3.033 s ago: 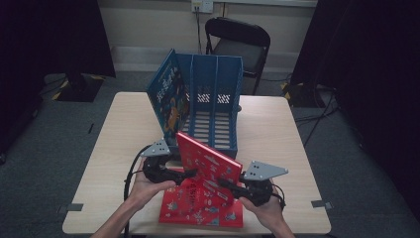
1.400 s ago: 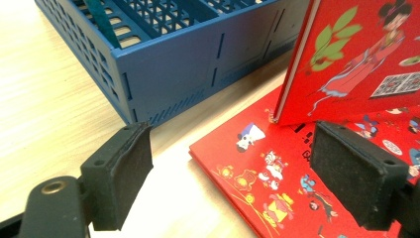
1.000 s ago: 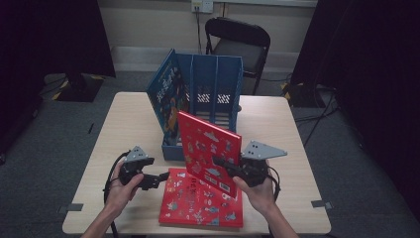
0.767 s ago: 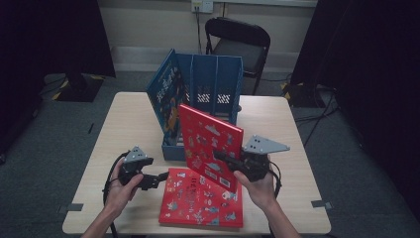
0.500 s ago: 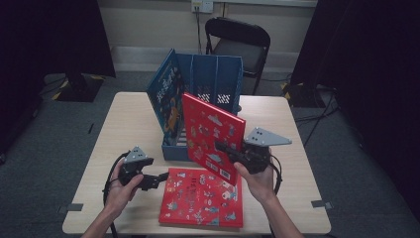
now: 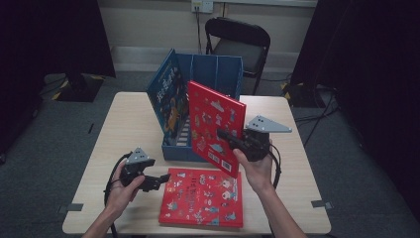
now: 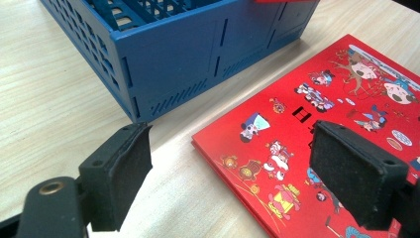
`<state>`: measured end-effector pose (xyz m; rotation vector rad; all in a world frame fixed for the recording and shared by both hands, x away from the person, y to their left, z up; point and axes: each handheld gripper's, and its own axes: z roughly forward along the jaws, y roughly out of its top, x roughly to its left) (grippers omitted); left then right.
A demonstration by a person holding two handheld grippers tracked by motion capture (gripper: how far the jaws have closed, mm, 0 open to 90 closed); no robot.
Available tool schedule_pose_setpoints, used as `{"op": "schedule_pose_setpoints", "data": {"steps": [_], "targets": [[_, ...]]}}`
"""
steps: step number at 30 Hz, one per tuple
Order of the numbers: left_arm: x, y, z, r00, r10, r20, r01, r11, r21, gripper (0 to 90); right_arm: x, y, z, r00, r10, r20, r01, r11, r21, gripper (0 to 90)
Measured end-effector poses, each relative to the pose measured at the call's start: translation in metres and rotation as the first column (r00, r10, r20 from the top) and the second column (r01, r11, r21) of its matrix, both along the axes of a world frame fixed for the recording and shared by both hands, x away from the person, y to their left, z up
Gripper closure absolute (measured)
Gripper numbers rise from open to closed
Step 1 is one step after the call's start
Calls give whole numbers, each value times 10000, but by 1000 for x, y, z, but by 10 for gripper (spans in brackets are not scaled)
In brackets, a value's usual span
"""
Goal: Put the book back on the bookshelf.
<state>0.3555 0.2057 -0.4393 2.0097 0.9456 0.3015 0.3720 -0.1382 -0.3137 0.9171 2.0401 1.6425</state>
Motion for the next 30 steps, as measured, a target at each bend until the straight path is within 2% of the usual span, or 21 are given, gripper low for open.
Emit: {"op": "schedule_pose_setpoints", "data": {"steps": [6,9,13,17,20,23,26,30], "targets": [[0,2,0,10000,13,13,-13,10000,-60,161,4,3,9,9997,-61,223,60,10000,40,804],[0,1,0,10000,28,-11,-29,10000,-88,161,6,5,12,9987,-348,370,350,9994,-46,804],[0,0,0,10000,-38,31,38,10000,-24,161,14,9,9,9957,-701,604,712,9973,-162,804],[1,-1,0,10000,-75,3,75,10000,20,161,22,16,6,9934,-976,596,990,9948,-221,804],[0,0,0,10000,-33,5,33,10000,11,161,27,20,7,9894,-1315,609,1327,9910,-172,804],[1,1,0,10000,0,13,0,10000,-20,161,32,26,7,9840,-1650,675,1677,9852,-361,804],[1,1,0,10000,-31,0,31,10000,-6,161,35,30,7,9800,-1855,714,1893,9806,-506,804],[1,0,0,10000,-73,-8,73,10000,32,161,41,36,5,9755,-2110,629,2140,9758,-449,804]]}}
